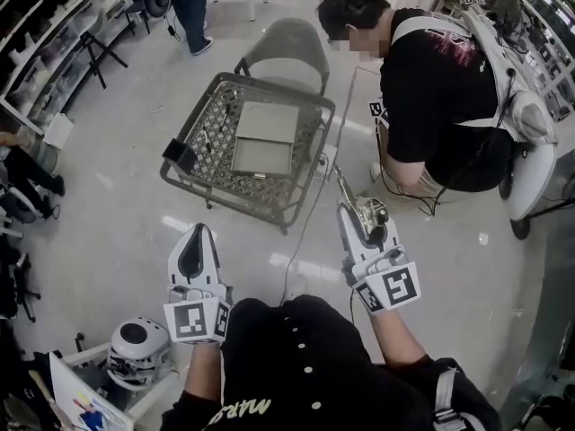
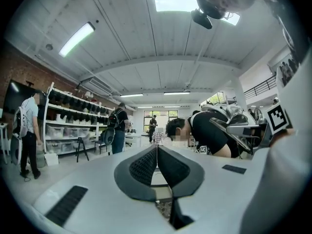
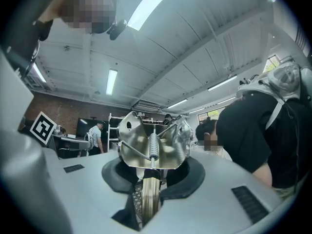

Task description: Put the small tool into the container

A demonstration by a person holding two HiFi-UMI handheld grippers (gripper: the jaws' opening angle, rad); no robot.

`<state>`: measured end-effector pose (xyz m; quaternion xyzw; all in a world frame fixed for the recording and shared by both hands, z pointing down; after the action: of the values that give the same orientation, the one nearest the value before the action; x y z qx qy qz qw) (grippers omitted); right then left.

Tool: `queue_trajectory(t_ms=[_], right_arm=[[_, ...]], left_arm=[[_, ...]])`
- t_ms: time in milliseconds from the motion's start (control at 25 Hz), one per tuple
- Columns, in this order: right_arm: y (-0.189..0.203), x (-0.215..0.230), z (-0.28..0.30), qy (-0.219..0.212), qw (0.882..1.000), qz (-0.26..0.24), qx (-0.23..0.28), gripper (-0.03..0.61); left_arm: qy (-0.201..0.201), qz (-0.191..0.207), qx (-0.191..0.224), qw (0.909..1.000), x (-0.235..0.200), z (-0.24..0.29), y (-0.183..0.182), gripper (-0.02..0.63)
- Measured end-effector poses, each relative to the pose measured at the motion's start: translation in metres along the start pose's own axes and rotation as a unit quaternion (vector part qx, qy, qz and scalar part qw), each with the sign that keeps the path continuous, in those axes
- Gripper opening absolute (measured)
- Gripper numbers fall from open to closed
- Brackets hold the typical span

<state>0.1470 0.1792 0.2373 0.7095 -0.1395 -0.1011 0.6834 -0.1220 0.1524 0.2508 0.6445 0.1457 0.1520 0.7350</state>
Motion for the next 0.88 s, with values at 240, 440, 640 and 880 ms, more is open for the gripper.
queue_trajectory(t_ms=[240,440,640,880], right_arm=[[0.005,0.011,0.010,-0.009,1.000,0.007,-0.005,0.110],[0.015,0.017,0.027,-0.013,1.000,0.006,-0.008,0.110],[0.014,0.029,0.053,-0.005,1.000,-0.001,-0.005,0.110],[0.010,0.045,0.099,0.003,1.000,-0.010,-0.002,0.110]], left_arm=[[-0.012,-0.003,-0.010,0.9999,0.002,0.005,0.005,0.029],[-0.010,-0.006,-0.016,0.9998,-0.004,0.020,0.016,0.029],[0.001,-0.009,-0.011,0.9999,-0.015,0.054,0.014,0.029],[0.012,-0.006,0.001,0.9999,-0.038,0.106,0.000,0.029]])
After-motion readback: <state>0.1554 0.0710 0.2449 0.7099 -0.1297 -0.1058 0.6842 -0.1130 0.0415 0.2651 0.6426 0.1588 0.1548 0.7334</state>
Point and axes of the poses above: the fingertips, and each gripper's own axes: z forward along the fingers, x to its right, y out of its underside, the point moved 2 cm from there along -z, backward along the fingers, and after that the axes turned 4 degrees about -x, right-handed, at the moved point
